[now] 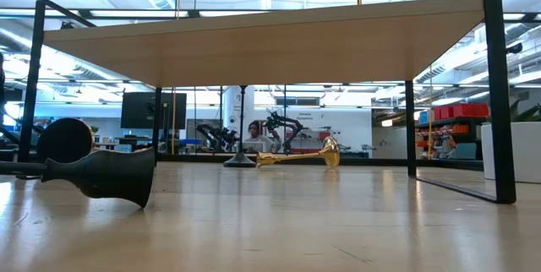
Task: Pick & Place candle stick holders
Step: Put the bottom right black candle holder on the shelf
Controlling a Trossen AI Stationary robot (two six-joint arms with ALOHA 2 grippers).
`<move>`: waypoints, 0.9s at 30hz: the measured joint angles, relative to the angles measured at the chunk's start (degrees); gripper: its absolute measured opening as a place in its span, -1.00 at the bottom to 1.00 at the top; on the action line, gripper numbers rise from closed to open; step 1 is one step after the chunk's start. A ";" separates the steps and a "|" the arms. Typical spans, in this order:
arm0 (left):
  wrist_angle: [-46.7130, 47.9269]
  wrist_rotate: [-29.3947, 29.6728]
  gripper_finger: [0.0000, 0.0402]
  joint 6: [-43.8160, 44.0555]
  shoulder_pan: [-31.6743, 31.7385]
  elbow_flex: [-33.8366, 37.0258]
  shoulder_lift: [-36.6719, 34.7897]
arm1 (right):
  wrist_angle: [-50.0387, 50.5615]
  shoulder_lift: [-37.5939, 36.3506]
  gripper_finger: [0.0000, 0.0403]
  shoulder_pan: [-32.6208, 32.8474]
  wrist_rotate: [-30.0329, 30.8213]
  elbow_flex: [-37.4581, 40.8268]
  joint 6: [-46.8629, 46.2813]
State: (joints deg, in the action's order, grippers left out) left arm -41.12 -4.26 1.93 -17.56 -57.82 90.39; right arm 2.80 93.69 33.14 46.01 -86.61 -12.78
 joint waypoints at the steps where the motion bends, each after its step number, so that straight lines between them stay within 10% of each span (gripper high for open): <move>1: 0.69 -0.03 -0.42 -0.02 0.00 0.00 -0.04 | -0.10 0.00 -0.98 0.06 0.00 0.00 0.17; 27: 11.17 0.76 -0.03 0.44 3.39 0.11 -5.63 | -0.34 -0.02 -0.98 1.58 -0.95 -0.02 -0.30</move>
State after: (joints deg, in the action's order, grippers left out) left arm -29.94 -3.50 2.37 -14.17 -57.71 84.77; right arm 2.46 93.67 34.72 45.06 -86.63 -13.08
